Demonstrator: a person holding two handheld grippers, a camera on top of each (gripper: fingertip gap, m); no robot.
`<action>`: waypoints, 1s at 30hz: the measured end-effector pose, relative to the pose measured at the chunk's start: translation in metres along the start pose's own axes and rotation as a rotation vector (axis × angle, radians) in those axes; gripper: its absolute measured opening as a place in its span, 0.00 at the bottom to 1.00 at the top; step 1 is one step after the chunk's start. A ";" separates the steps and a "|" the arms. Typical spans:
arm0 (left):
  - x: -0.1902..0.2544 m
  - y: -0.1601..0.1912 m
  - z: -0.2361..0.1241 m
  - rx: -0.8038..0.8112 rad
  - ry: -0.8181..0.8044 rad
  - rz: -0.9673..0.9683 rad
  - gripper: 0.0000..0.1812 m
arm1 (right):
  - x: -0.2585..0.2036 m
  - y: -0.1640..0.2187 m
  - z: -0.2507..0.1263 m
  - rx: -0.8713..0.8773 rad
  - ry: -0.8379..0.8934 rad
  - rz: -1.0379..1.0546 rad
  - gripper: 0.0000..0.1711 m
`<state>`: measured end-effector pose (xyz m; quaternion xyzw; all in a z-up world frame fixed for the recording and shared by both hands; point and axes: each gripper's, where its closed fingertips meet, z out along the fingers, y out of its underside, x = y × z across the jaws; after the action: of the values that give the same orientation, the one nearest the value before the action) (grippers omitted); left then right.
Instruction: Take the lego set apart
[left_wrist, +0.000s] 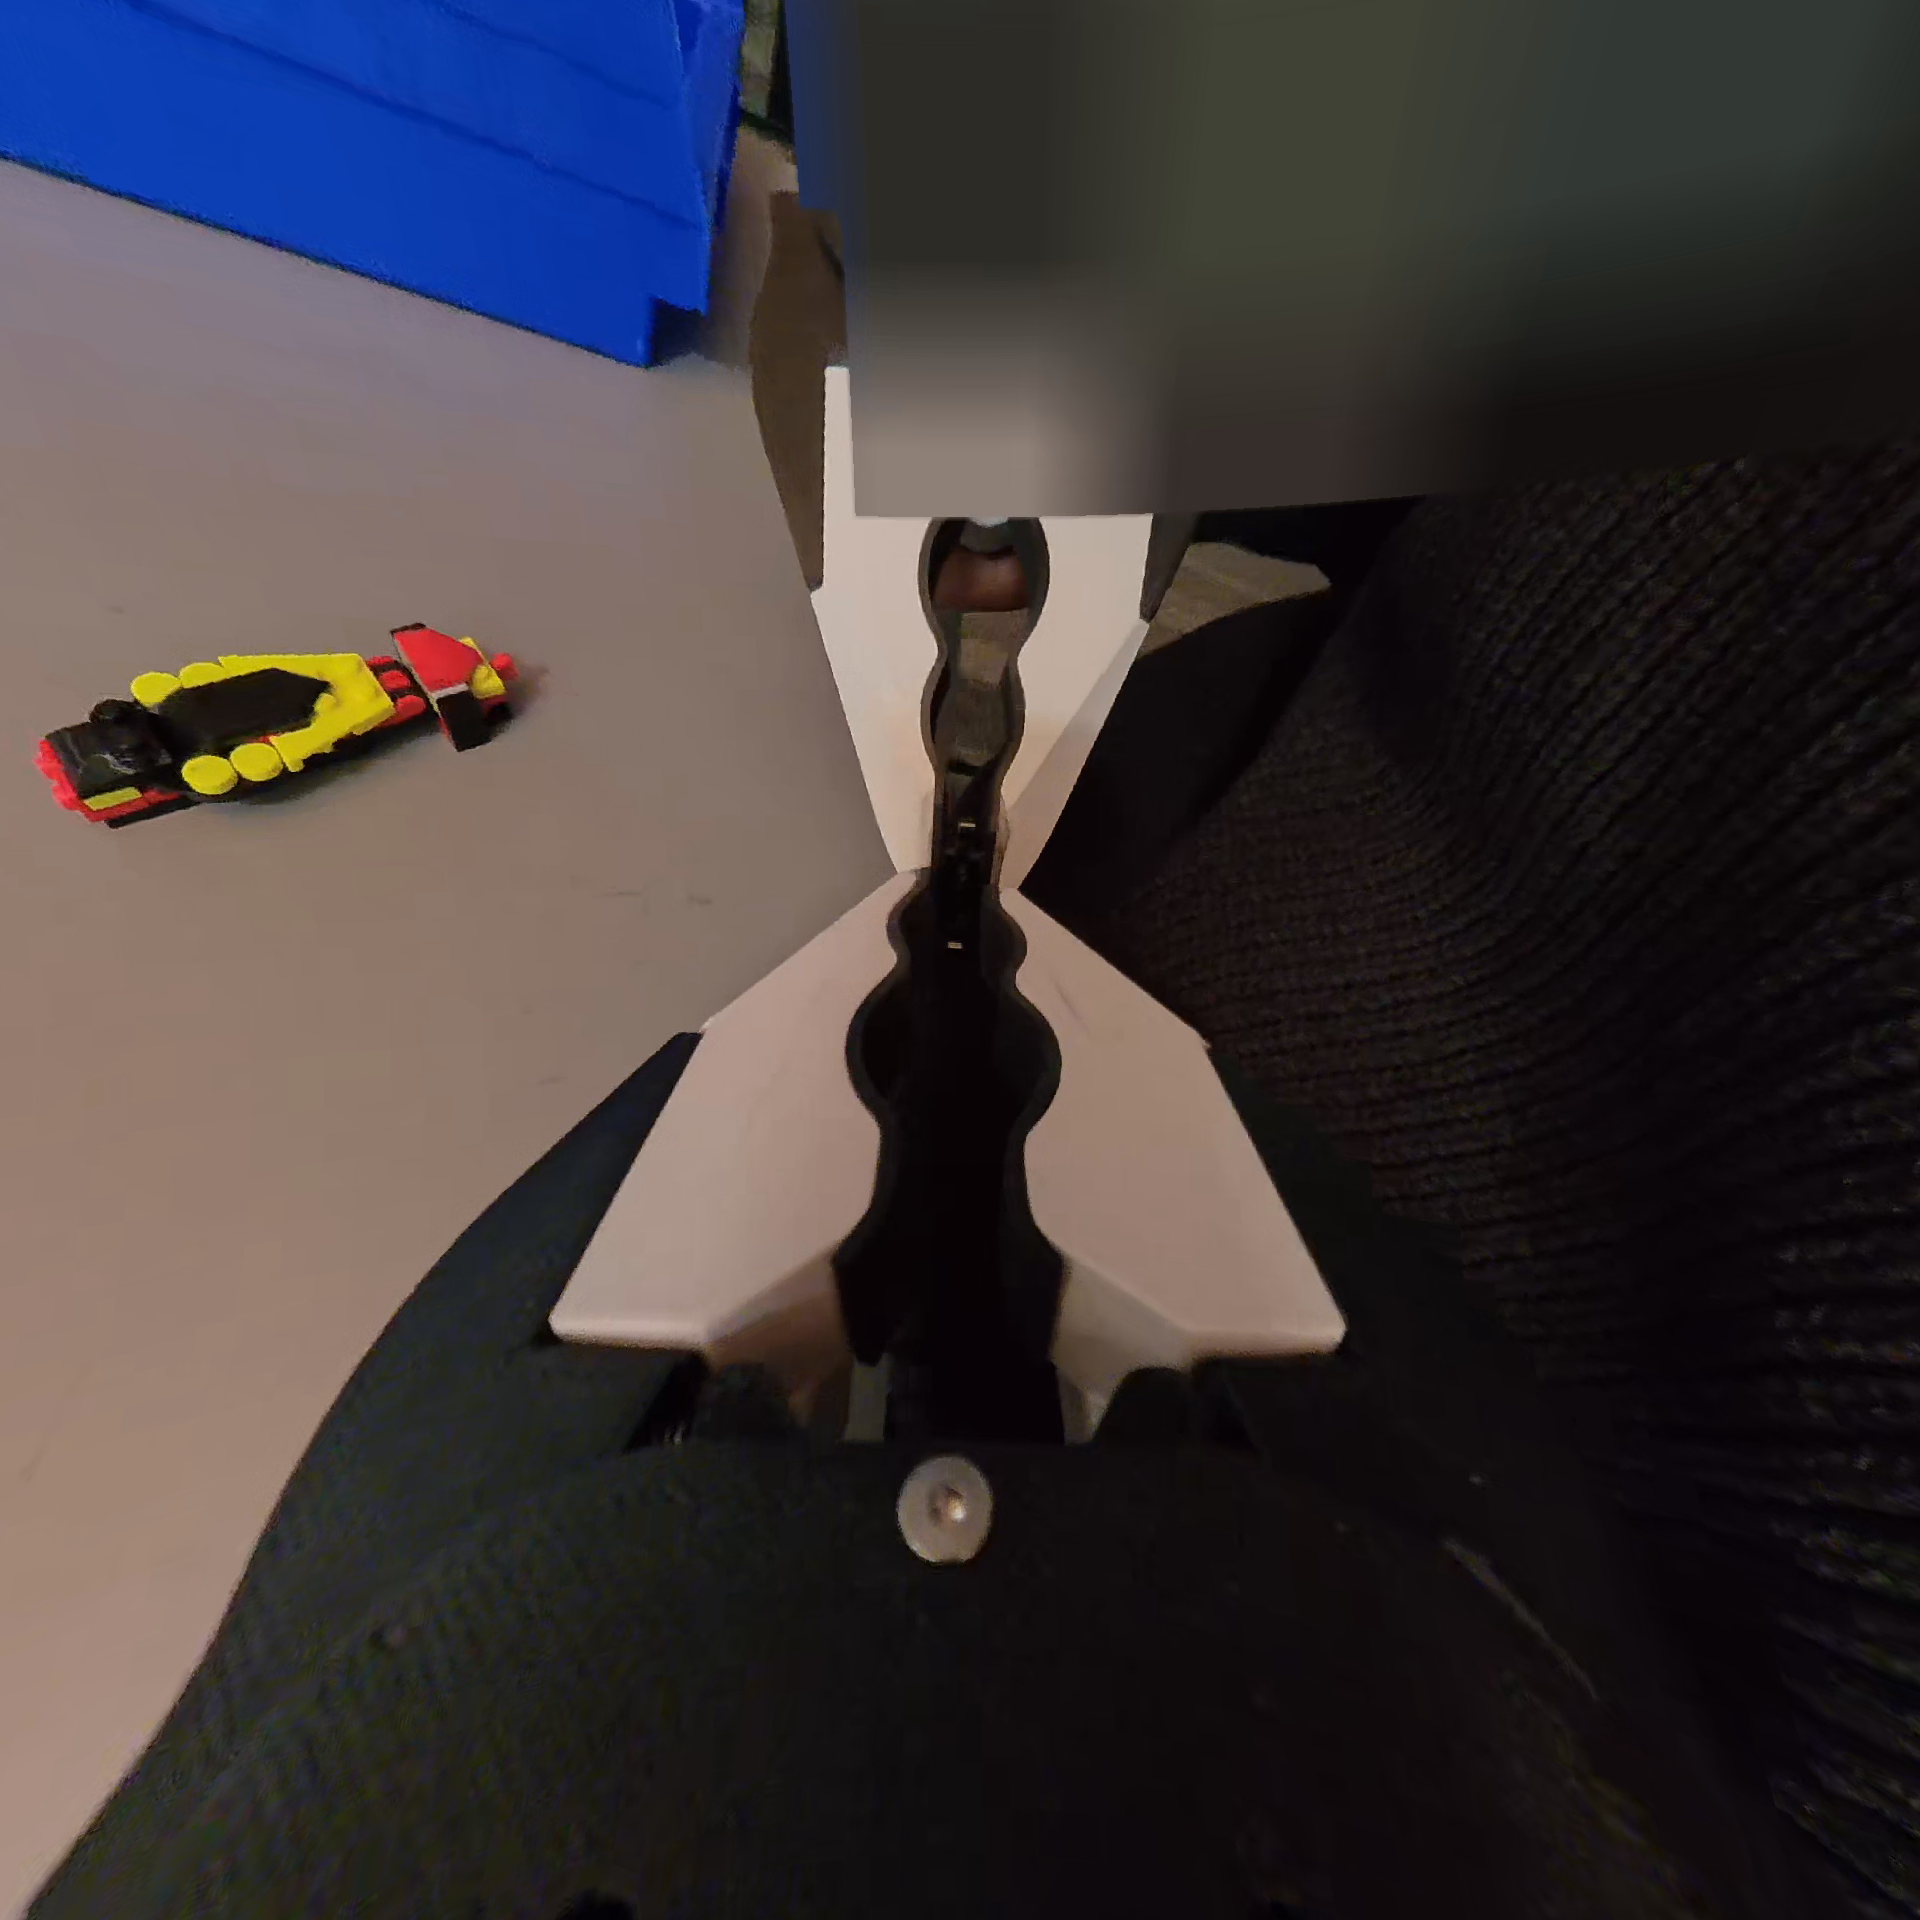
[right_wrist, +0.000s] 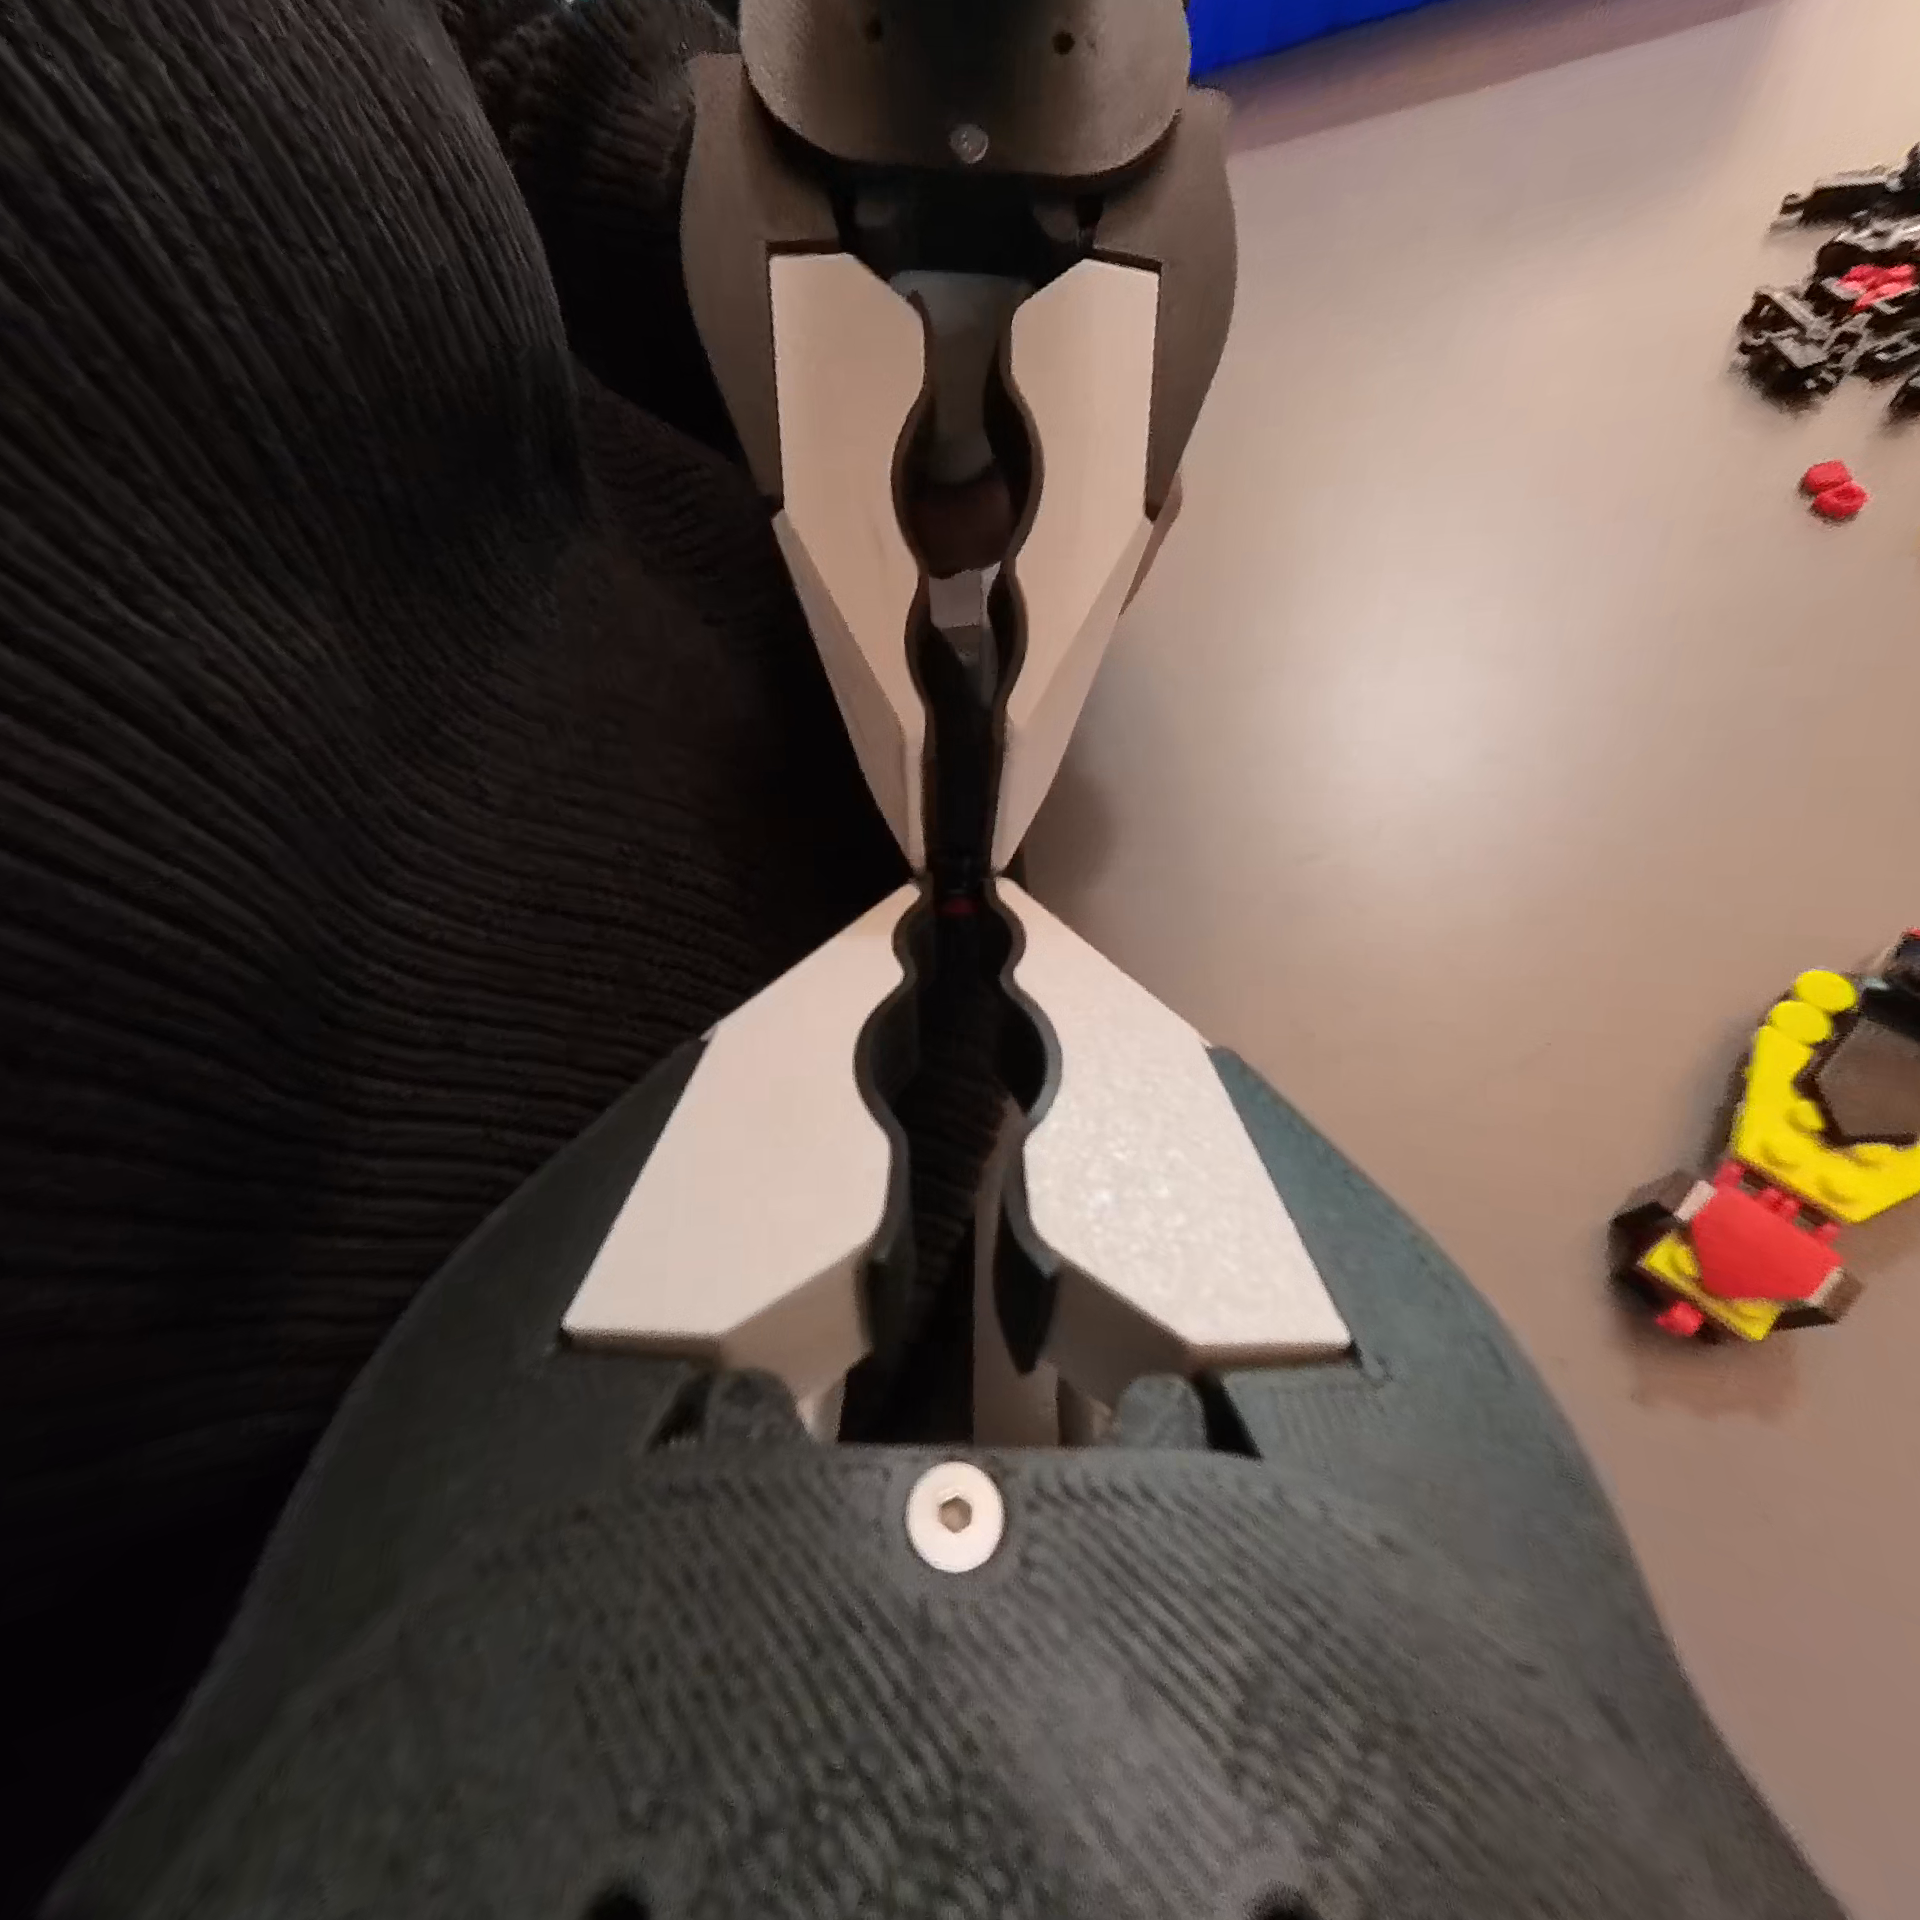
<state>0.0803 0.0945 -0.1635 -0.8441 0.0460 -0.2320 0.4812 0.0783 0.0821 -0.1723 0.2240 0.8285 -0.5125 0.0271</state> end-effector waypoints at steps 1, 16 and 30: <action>0.001 -0.002 -0.001 0.010 0.020 -0.034 0.02 | -0.001 -0.002 -0.001 0.000 -0.004 0.007 0.05; -0.049 -0.031 -0.061 0.257 -0.162 -0.164 0.00 | 0.032 0.025 -0.027 -0.163 0.209 -0.033 0.04; -0.021 -0.025 -0.014 0.163 -0.174 0.109 0.11 | 0.025 -0.025 -0.030 0.367 -0.270 0.700 0.04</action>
<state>0.0516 0.1029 -0.1434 -0.8155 0.0309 -0.1346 0.5620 0.0511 0.1075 -0.1442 0.4241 0.5862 -0.6362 0.2678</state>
